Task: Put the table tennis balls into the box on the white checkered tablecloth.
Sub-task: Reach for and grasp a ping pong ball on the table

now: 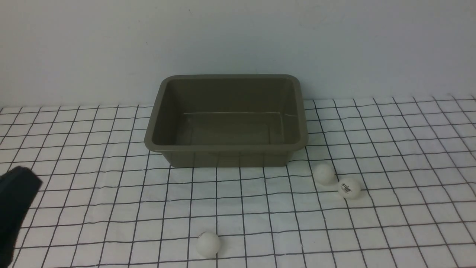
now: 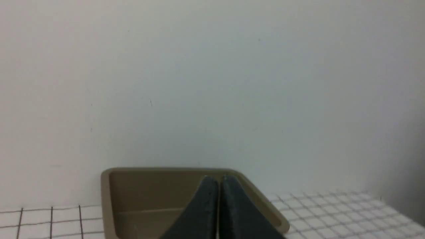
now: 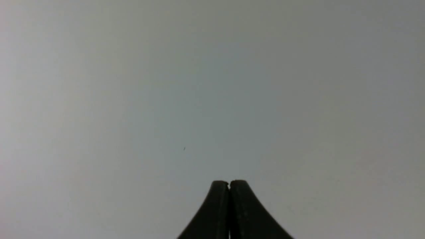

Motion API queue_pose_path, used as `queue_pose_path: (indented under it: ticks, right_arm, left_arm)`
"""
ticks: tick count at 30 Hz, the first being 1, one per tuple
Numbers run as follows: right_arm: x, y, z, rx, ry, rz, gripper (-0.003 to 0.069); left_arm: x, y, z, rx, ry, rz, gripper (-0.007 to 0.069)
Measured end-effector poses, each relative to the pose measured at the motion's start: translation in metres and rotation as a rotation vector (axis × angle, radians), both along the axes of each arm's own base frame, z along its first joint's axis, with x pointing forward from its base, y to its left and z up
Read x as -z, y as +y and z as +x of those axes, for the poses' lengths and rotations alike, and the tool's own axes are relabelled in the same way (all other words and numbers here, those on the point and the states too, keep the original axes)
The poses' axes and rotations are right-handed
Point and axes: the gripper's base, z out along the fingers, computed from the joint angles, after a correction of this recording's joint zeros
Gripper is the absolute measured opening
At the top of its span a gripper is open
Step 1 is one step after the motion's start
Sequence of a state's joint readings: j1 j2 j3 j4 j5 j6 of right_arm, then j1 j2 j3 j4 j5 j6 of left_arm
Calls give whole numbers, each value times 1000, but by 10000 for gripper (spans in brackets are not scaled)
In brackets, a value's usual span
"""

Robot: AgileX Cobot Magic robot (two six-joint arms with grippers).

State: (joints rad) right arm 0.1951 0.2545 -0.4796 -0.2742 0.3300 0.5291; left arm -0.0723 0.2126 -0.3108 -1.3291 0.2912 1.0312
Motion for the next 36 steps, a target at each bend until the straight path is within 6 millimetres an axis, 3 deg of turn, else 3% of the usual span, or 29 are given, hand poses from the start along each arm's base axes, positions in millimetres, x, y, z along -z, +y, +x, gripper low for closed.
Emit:
queue_pose_path:
  ticks: [4, 6, 13, 18, 19, 23, 24, 27, 31, 35, 36]
  right_arm:
    - [-9, 7, 18, -47, 159, -140, -10]
    - [-16, 22, 45, -128, 320, -315, -10]
    - [-12, 68, 110, -243, 700, -658, -10]
    - [13, 102, 181, -212, 896, -871, -10]
    - [18, 105, 187, -214, 915, -889, -10]
    - [52, 135, 240, -260, 1011, -982, 1]
    - [50, 135, 241, -257, 1007, -979, 2]
    - [71, 139, 264, -289, 1084, -942, 25]
    - [92, 122, 284, -341, 1186, -823, 87]
    - [94, 104, 292, -366, 1207, -700, 155]
    - [93, 96, 295, -388, 1208, -644, 205]
  left_arm:
    - [2, -7, 22, 53, 116, 118, -4]
    - [10, -12, 45, 109, 243, 247, -4]
    - [35, -16, 81, 207, 519, 402, -4]
    - [53, -15, 94, 229, 664, 439, -4]
    - [55, -15, 95, 237, 681, 442, -4]
    - [58, -16, 94, 254, 703, 443, -4]
    - [58, -16, 94, 256, 705, 443, -4]
    - [58, -16, 94, 262, 705, 449, -4]
    - [58, -18, 92, 285, 718, 450, -4]
    - [59, -18, 91, 297, 726, 454, -4]
    - [59, -18, 91, 300, 725, 458, -4]
